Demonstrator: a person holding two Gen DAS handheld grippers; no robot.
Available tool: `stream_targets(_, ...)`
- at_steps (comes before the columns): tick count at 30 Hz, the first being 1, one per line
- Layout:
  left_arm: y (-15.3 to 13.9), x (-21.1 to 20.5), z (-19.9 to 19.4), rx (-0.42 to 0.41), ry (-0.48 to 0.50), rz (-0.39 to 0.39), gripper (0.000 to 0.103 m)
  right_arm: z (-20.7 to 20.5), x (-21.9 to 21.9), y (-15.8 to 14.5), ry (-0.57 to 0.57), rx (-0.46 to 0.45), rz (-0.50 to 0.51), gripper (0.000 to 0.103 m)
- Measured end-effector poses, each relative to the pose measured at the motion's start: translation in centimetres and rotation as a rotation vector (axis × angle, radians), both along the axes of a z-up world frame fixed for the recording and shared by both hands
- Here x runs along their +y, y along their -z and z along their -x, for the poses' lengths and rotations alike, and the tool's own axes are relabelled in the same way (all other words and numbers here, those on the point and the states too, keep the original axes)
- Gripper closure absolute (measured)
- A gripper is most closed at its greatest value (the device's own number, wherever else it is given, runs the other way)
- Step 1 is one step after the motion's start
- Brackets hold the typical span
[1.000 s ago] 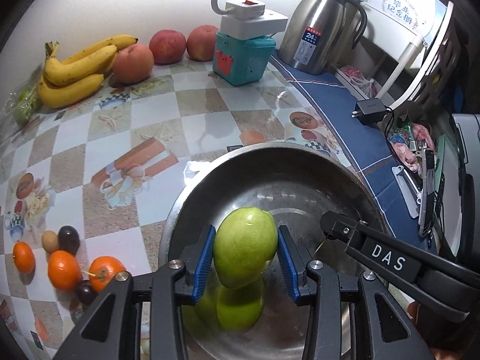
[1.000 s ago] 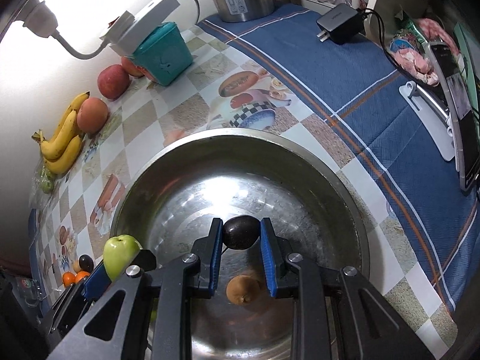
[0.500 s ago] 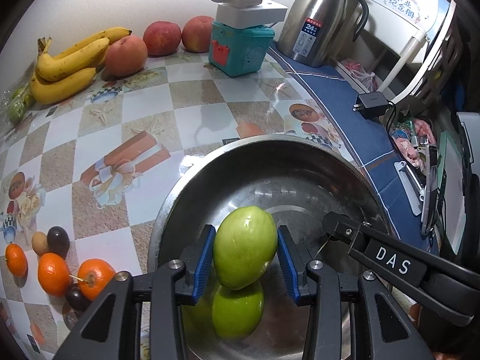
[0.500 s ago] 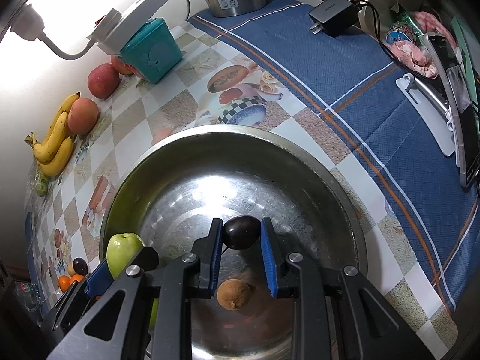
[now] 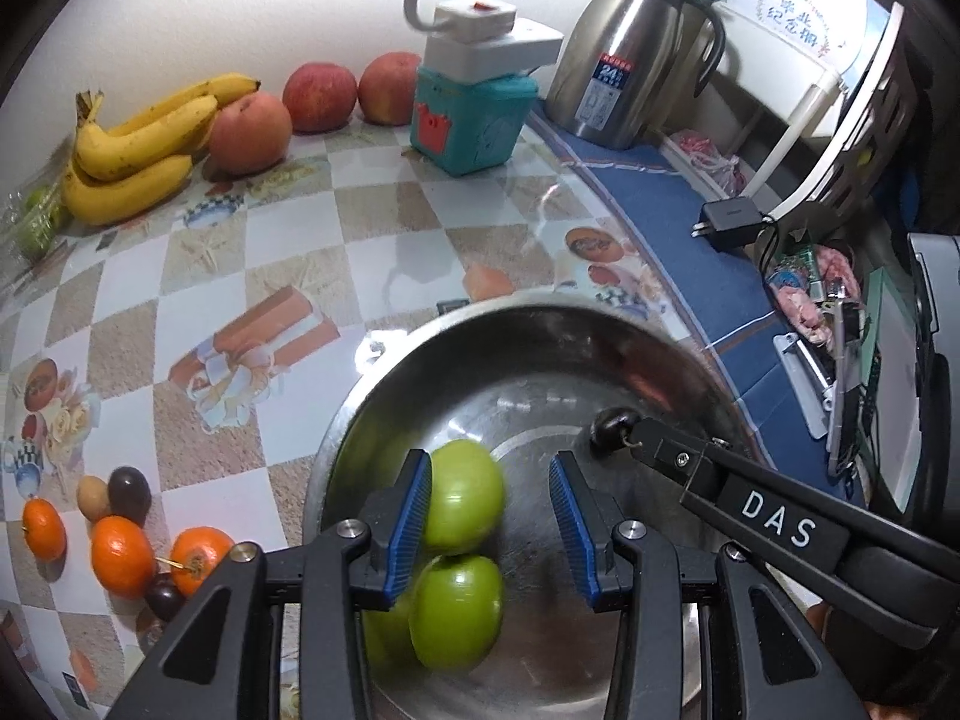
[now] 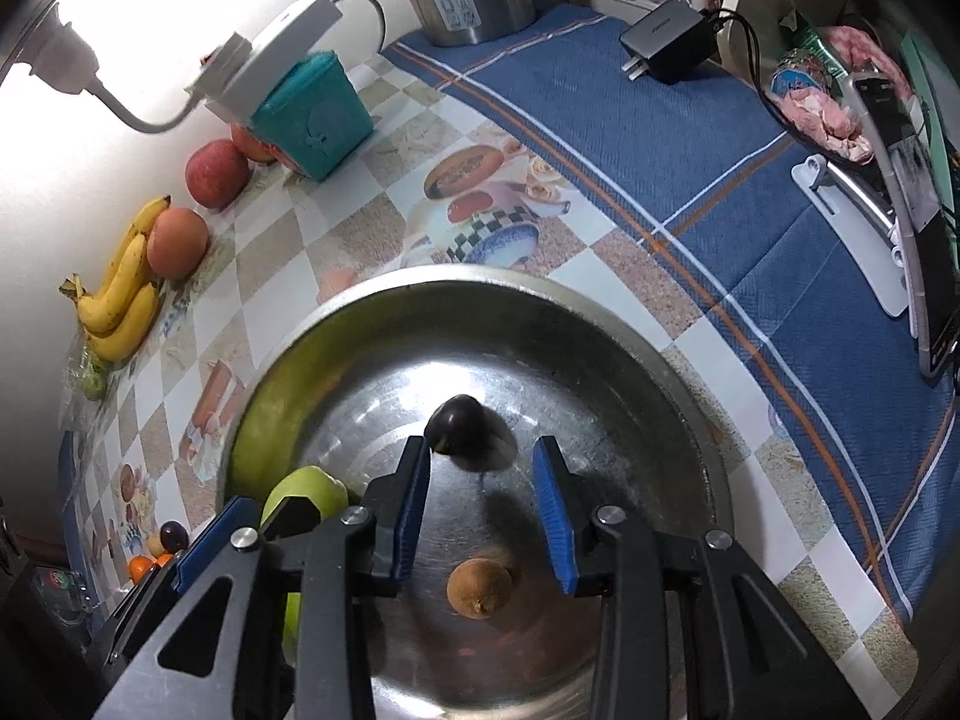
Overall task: Organize fruits
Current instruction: 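Open both tools to drop the pear and plum into the basin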
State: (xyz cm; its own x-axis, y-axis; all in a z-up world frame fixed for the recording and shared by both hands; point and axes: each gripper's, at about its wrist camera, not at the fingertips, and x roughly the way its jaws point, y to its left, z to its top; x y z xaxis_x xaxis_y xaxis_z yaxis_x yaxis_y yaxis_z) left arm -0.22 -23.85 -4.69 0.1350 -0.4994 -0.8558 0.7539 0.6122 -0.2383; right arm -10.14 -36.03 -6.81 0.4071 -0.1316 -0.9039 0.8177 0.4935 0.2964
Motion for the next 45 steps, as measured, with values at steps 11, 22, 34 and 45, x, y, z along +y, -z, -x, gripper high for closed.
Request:
stream_targets(11, -2.9, 2.0, -1.5, -0.017, -0.083, -0.031, 0.058, 0.7, 0.1, -2.3, 0.011, -0.044, 0.043, 0.066)
stream_targets(22, -2.5, 8.0, -5.8, 0.073, -0.357, -0.07, 0.058, 0.1, 0.9, -1.7, -0.033, -0.016, 0.034, 0.066)
stream_targets(34, -1.5, 12.1, -7.9, 0.186, -0.508, -0.059, 0.045, -0.7, 1.9, -1.5, -0.083, 0.015, 0.044, 0.063)
stream_targets(45, 0.0, 13.1, -8.6, 0.242, -0.558, -0.074, 0.013, -0.7, 1.8, -0.9, -0.066, 0.033, 0.045, 0.031)
